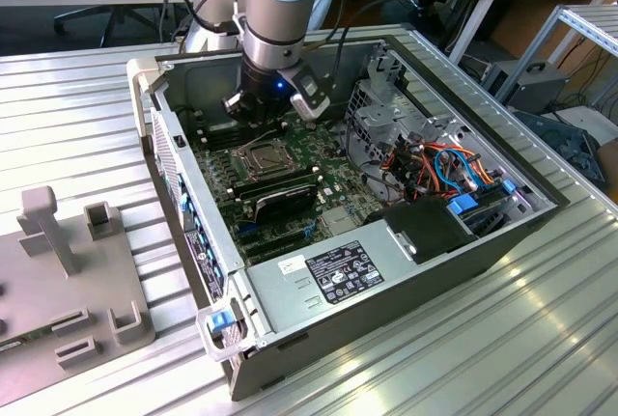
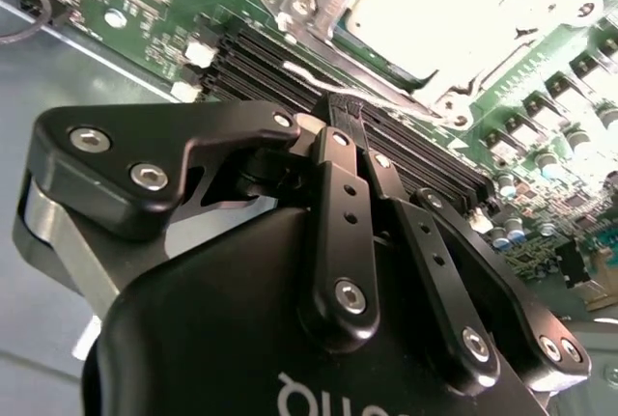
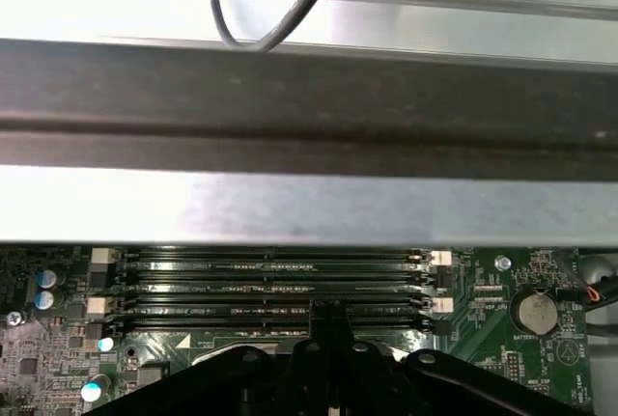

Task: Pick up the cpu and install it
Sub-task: 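Install the first cpu locking lever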

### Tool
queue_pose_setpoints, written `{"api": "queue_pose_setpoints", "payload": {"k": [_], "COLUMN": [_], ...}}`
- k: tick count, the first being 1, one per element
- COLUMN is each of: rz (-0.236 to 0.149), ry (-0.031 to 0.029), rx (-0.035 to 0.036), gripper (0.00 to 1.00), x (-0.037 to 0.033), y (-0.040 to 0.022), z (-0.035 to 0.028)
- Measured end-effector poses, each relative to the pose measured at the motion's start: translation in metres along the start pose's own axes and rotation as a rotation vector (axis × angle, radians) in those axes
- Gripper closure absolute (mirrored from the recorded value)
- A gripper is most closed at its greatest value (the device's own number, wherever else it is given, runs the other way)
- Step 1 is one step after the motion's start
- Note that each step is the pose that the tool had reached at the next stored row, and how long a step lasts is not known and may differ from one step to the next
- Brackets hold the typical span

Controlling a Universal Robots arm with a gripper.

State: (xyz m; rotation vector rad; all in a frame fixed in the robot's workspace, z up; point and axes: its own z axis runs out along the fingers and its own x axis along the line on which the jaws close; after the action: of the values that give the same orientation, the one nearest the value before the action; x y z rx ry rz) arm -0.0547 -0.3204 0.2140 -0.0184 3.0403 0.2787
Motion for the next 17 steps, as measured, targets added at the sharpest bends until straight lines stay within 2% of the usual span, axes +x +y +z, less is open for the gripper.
{"api": "queue_pose_setpoints", "payload": {"k": [4,7,13,17], "rz": [-0.001,-0.003,-0.005,-0.008], "ry": [-0.0083,-0.0177,-0.0362,-0.0525], "rx": [0.0000,0.0002,0.0003,0.0004], "gripper": [0.89,0.89,0.89,0.89], "x": [0.0110,0.0179,0.0215,0.0253], "y": [0.0003,0.0007,0.0026,0.0028], "z": [-0.0009,-0.0021,-0.0122,-0.0133]}}
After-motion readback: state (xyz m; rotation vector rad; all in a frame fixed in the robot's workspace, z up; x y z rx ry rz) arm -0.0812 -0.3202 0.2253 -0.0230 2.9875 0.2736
